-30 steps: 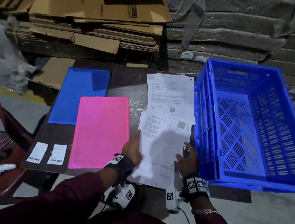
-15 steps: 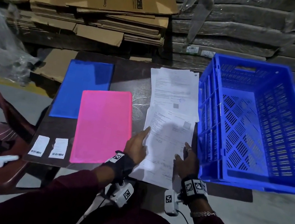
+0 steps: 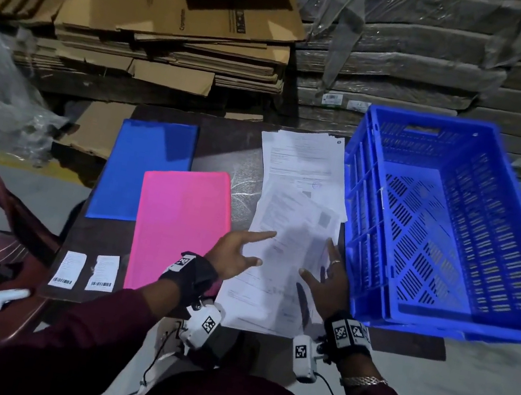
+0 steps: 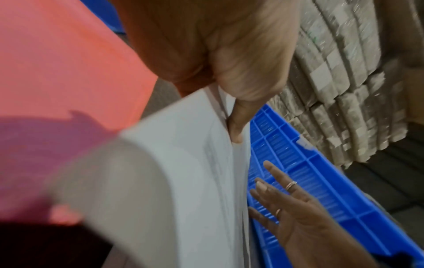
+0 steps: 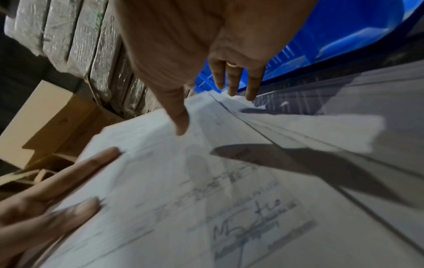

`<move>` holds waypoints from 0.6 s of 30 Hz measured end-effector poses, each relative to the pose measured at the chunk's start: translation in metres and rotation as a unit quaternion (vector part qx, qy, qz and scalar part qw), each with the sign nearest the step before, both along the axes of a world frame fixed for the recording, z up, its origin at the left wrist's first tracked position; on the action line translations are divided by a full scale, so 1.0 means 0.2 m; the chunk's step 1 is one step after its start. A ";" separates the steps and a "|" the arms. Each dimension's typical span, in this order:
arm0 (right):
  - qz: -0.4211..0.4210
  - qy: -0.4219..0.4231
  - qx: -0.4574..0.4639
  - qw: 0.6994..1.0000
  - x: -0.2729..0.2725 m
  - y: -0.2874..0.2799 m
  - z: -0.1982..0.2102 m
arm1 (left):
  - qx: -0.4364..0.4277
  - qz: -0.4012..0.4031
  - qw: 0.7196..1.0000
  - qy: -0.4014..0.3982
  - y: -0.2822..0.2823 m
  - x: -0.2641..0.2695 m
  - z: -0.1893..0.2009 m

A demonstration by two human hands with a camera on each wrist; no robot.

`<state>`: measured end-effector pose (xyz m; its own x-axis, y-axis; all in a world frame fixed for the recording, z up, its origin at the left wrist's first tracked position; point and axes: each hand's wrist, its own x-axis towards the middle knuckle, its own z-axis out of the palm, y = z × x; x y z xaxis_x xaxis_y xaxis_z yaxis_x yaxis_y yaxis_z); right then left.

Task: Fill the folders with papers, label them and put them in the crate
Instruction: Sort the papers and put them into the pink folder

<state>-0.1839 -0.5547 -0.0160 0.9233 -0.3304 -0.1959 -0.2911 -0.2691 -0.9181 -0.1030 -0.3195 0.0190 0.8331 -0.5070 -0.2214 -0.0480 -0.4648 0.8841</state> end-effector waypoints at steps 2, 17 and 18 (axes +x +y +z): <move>0.030 -0.028 -0.021 0.999 0.01 -0.01 0.04 | -0.046 -0.013 0.999 -0.010 0.04 -0.01 0.10; 0.079 -0.227 0.001 0.971 0.13 0.08 0.50 | -0.186 0.092 0.977 -0.039 0.13 0.02 0.42; 0.092 -0.237 -0.033 0.967 0.13 0.06 0.52 | -0.184 0.080 0.978 -0.051 0.14 0.03 0.44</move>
<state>-0.1585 -0.5430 0.0887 0.9487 -0.1487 0.2789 0.2162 -0.3384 -0.9158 -0.0971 -0.2923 0.1076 0.9169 -0.3971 0.0400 -0.0973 -0.1251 0.9874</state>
